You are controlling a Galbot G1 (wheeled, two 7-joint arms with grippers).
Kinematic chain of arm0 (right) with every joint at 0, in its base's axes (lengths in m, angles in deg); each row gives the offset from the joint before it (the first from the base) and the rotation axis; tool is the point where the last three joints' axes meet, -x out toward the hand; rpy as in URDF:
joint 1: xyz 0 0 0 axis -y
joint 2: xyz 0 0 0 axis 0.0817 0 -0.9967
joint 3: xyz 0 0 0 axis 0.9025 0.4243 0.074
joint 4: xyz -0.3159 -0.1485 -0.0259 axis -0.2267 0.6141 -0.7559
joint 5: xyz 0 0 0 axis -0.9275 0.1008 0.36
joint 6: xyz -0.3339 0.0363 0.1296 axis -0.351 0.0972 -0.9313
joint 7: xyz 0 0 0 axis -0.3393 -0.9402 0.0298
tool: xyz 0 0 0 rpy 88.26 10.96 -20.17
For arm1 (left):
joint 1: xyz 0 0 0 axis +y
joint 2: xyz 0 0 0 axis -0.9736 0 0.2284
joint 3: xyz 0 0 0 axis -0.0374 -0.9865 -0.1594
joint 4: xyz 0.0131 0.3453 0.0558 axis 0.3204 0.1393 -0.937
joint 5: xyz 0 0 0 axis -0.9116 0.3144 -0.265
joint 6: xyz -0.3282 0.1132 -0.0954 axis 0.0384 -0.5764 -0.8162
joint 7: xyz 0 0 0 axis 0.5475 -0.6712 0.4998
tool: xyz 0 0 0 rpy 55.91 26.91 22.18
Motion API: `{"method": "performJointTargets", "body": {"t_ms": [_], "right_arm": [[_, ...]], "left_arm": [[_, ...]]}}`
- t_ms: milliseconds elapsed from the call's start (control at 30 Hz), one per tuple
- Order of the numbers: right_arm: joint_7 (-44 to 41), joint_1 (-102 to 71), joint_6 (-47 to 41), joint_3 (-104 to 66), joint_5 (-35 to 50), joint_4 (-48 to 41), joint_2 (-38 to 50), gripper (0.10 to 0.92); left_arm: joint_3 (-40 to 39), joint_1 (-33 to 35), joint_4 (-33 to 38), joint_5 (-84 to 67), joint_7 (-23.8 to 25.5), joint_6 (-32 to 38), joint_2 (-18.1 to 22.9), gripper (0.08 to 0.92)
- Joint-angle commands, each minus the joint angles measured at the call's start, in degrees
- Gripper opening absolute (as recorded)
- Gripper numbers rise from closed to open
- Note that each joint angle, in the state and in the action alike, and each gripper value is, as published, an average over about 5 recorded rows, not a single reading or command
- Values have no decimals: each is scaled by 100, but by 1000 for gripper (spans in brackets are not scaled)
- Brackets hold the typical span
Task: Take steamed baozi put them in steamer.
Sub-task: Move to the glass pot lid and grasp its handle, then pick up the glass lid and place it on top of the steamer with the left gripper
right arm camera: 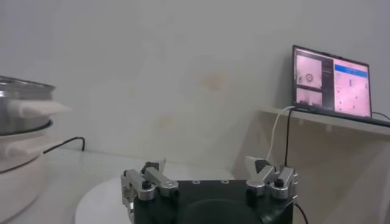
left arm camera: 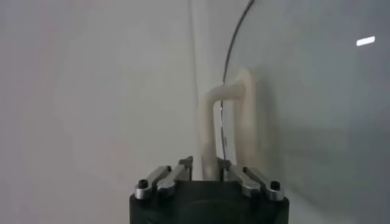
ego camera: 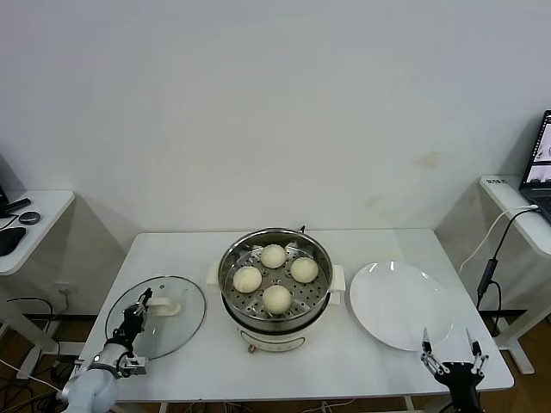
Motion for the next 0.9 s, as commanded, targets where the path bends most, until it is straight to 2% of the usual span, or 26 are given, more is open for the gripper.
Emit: {"method": "performJointTargets", "body": {"t_ms": [33,167,267,433,567,667,800,900], "right_arm": [[-22,18,-5,130,-66,-6,24,823],[-38,34,-9,194,-66,-20,90,823],[-59,35,-13,254,-68,-28,152,823],[-107,63,-21,350,-137,-112,235,823],[-128,107,-11,480,-276,-181,248,823],[-119,138,13,603,-489,-241,201,823],[-83,201,76,781,-825,-359,104,823],[-51,253,60,919,-957,-416,51,823]], "left_arm": [[332,852,1643,-769,-147,-242,-134,177],[735,1650,2865,-1149,98,-627,-309,174],[1028,2134,3661,-1555,413,-1093,-589,174],[1218,2348,4701,-2096,1109,-2065,-1167,174],[746,1921,5142,-2515,1483,-2792,-1640,174],[26,1313,5240,-2745,1688,-3320,-1868,174],[-1350,198,5117,-2660,1874,-3967,-1917,174],[-2271,-478,5059,-2284,2106,-4410,-1738,174]]}}
